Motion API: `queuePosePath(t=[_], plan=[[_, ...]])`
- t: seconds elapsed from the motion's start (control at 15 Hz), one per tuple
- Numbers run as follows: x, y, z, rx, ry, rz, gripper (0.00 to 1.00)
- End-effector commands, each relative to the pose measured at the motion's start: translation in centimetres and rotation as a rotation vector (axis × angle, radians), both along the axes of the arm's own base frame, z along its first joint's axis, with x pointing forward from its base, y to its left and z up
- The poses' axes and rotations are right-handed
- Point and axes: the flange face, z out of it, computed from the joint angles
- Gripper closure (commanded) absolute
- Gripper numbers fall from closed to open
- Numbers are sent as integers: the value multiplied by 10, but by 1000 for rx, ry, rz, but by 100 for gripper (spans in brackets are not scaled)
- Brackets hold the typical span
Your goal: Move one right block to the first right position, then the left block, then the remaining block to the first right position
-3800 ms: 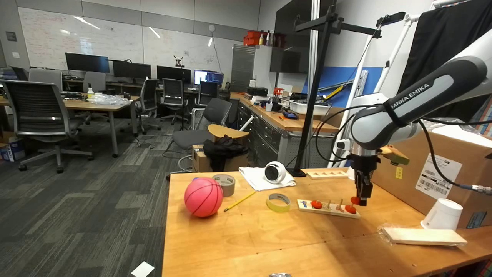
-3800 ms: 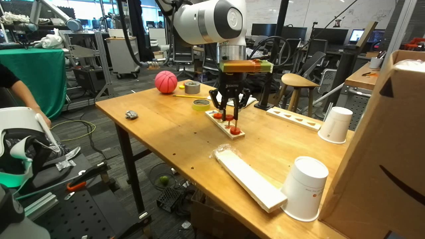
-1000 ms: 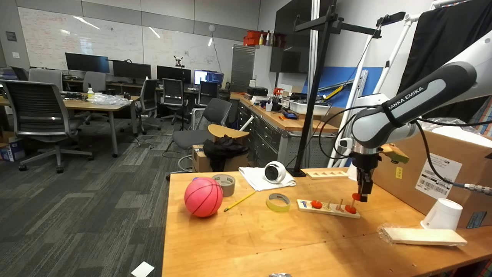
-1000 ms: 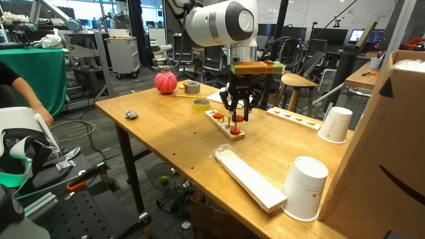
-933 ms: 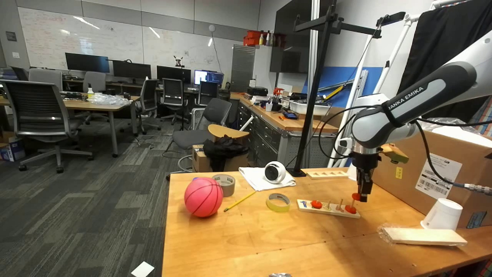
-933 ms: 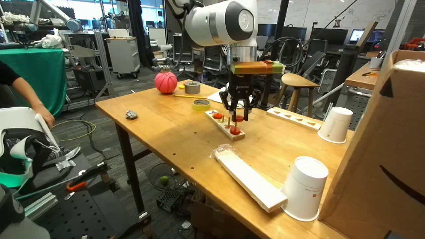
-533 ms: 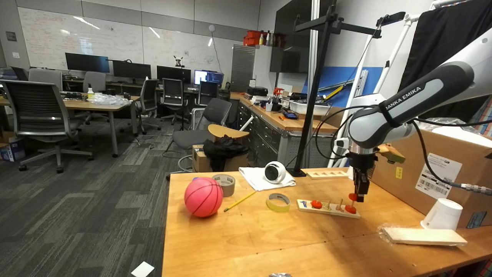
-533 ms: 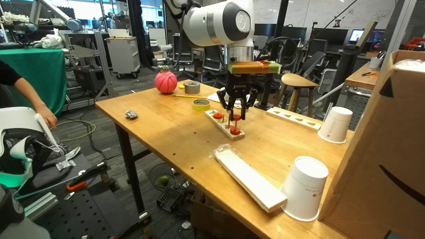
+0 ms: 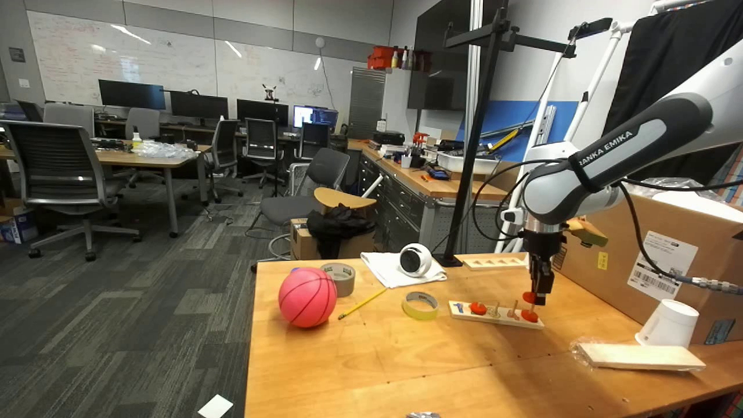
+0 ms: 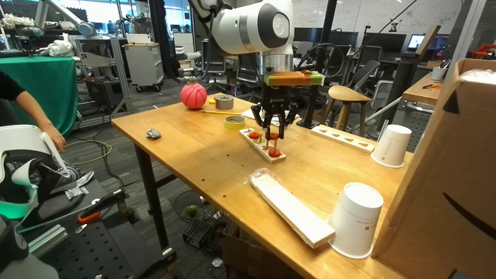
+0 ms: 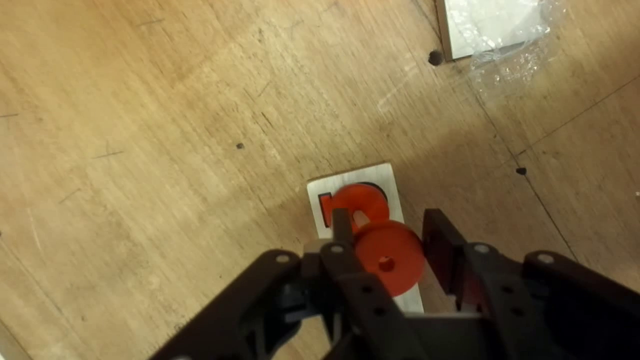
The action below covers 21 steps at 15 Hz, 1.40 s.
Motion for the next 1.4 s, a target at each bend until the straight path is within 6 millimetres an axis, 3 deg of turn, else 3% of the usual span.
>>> queuePosePath(t=[0.0,0.27,0.73,1.13,1.2,1.27,1.33], plan=[[-1,-1,4,4,-12,5,76],[-5,-8,7,-6,-16,-6,76],[-5,-38,4,-3,-13,-55,76],[2,-39,-6,16,-1,-62,76],[4,-38,-10,27,8,-61,67],[6,-37,-13,28,12,-62,35],[8,-34,-13,28,11,-60,34]])
